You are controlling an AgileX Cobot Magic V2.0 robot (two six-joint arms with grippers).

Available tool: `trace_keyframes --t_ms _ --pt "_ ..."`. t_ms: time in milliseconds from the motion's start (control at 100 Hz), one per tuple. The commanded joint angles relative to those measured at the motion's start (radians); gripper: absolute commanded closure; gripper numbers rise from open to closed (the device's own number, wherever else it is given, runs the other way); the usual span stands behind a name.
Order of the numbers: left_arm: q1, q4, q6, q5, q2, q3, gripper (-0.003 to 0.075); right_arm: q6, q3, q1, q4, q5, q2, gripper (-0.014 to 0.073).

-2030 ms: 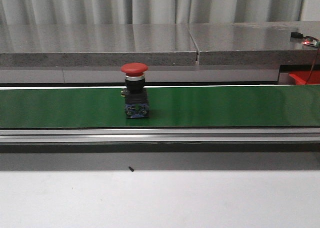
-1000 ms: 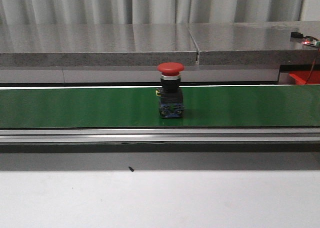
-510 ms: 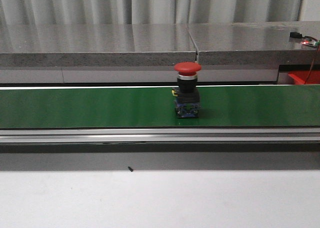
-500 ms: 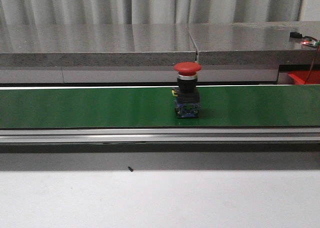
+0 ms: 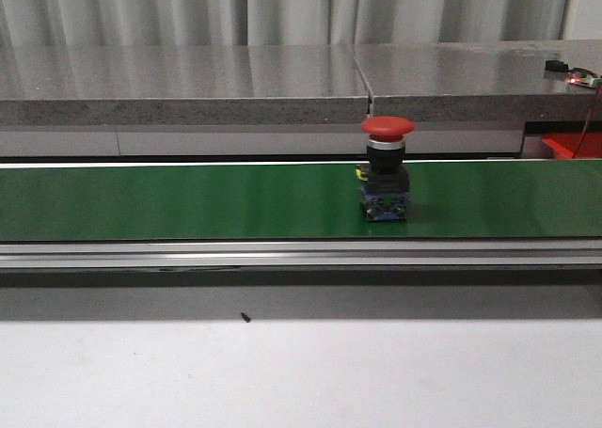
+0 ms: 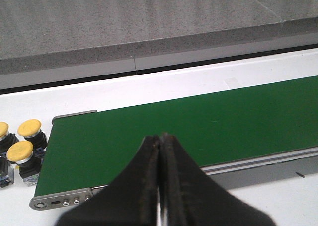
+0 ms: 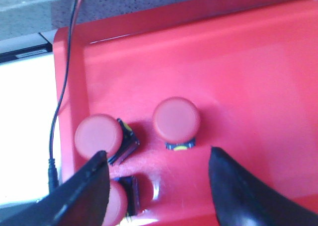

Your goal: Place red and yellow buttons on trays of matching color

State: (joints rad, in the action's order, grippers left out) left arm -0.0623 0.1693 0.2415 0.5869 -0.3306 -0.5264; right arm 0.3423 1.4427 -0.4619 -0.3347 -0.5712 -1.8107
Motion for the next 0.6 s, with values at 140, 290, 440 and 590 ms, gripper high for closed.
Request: trace_keyframes --t_ms 140,290,440,590 --pt "-0.008 0.012 -0.01 -0.069 -0.008 -0.026 0.0739 0.009 -0.164 0.009 -0.022 0.148 0.251 0.0149" --pt "-0.008 0.012 -0.01 -0.069 -0.008 -0.026 0.0739 0.009 -0.239 0.03 -0.024 0.148 0.352 0.0149" --pt "-0.008 0.012 -0.01 -0.069 -0.008 -0.026 0.0739 0.009 -0.301 0.056 -0.024 0.138 0.444 0.0149" --pt "-0.008 0.012 -0.01 -0.069 -0.008 -0.026 0.0739 0.049 -0.365 0.096 -0.024 0.135 0.512 0.0149"
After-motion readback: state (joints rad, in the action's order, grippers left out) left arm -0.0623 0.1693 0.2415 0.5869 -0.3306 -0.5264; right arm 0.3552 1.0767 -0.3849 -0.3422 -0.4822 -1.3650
